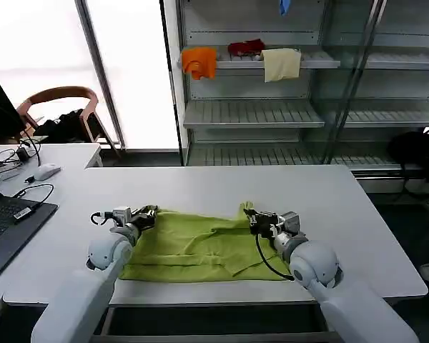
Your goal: Fold and organize the clothes.
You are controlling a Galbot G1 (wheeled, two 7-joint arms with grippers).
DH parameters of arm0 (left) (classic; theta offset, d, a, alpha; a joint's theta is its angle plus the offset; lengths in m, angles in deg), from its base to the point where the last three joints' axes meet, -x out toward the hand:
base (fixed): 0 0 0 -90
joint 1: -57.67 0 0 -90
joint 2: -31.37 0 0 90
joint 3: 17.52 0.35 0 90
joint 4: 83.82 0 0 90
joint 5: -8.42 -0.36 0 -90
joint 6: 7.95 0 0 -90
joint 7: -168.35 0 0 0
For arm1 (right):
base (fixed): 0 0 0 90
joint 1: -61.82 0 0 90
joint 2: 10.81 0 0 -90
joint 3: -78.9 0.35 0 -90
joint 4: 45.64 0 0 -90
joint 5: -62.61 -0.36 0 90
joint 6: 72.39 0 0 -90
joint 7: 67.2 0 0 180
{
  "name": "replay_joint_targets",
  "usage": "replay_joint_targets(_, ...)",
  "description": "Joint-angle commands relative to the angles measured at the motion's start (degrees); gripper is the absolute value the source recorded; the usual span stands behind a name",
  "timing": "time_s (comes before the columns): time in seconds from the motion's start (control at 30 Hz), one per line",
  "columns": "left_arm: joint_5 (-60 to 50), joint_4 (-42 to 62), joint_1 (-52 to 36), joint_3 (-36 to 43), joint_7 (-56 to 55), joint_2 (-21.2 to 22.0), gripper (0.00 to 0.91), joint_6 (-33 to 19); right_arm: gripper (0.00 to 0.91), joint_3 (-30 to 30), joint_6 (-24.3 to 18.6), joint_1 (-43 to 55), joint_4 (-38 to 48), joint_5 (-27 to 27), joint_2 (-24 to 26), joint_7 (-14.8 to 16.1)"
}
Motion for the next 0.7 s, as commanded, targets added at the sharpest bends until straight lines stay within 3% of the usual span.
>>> replay_joint_targets(0.03,-1.3,-1.7,0.9,0.4,-0.7,-0.7,0.0,-0.6,0.0,-0.1,-0.1,0.1,0.4,0.2,-0.1,0.0)
replay_joint_targets(0.7,3.6,-11.4,4.0,-1.7,-6.7,-5.4,0.0,-6.5,0.0,0.2,-1.1,0.7,0.6,0.7,-0.3,-0.5)
